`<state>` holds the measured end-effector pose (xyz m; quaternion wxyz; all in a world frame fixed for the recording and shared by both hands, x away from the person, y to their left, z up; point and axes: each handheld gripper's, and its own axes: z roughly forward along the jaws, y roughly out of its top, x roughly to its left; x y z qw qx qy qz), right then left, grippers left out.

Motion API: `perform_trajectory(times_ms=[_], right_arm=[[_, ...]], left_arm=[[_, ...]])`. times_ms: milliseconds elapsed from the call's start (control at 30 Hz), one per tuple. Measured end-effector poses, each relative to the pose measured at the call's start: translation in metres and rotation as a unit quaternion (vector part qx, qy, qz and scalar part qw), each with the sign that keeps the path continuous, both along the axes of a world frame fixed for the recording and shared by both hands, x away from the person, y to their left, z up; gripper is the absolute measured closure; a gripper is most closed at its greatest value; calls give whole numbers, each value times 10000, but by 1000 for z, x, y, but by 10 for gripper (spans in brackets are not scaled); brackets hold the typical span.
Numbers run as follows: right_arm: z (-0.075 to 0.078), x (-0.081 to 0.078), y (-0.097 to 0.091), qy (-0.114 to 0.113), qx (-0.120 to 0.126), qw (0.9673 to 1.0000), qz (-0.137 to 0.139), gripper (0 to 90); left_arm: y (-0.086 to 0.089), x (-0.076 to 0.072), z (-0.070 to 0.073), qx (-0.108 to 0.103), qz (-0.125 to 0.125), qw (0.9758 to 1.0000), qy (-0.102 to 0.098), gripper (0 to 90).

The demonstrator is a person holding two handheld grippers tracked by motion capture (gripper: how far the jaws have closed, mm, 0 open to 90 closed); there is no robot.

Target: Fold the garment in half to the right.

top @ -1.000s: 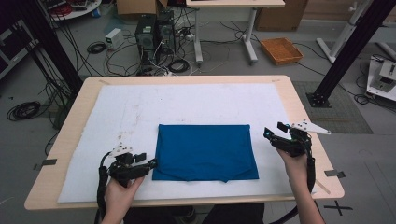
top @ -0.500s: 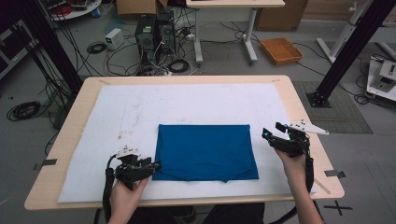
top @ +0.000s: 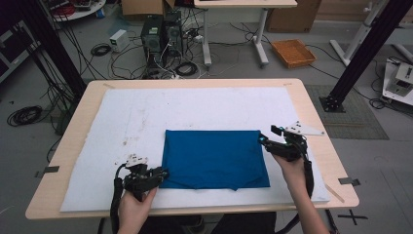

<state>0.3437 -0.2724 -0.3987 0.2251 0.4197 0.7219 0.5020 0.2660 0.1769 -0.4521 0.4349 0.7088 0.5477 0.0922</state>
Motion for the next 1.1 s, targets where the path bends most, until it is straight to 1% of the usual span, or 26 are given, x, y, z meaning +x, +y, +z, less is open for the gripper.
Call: perform_trajectory(times_ms=[33,100,233,267,333,400,567,600,667,800,867,967,1100], right_arm=[[1,2,7,3,-17,10000,53,372],[3,6,23,2,-38,9998,218,395],[3,17,61,129,-92,9984,547,447],[3,21,71,174,-85,9978,631,455],[2,29,91,283,-146,9967,753,474],[2,36,110,316,-236,9953,889,489],[2,52,153,492,-257,9911,1213,523],[2,55,160,535,-249,9906,1235,533],[0,62,176,622,-313,9893,1280,534],[-5,74,205,721,-427,9873,1351,542],[-8,79,220,844,-479,9858,1374,546],[-14,85,238,912,-521,9848,1381,555],[-22,91,260,1074,-651,9820,1414,582]], left_arm=[[0,0,0,2,11,10000,-10,740],[-1,0,-1,1,11,10000,-7,764],[1,1,-1,-64,19,10000,18,817],[1,1,0,-53,-7,10000,12,826],[1,0,0,-57,-16,10000,9,834],[2,0,0,-61,-19,10000,9,836],[2,1,0,-113,-62,9999,5,838],[2,1,0,-128,-65,9999,0,839],[3,1,0,-151,-86,9998,4,840],[3,1,0,-144,-106,9998,-3,843],[3,1,-1,-137,-96,9999,0,844],[4,1,-1,-143,-101,9998,5,844],[5,1,-1,-110,-107,9999,-16,852]])
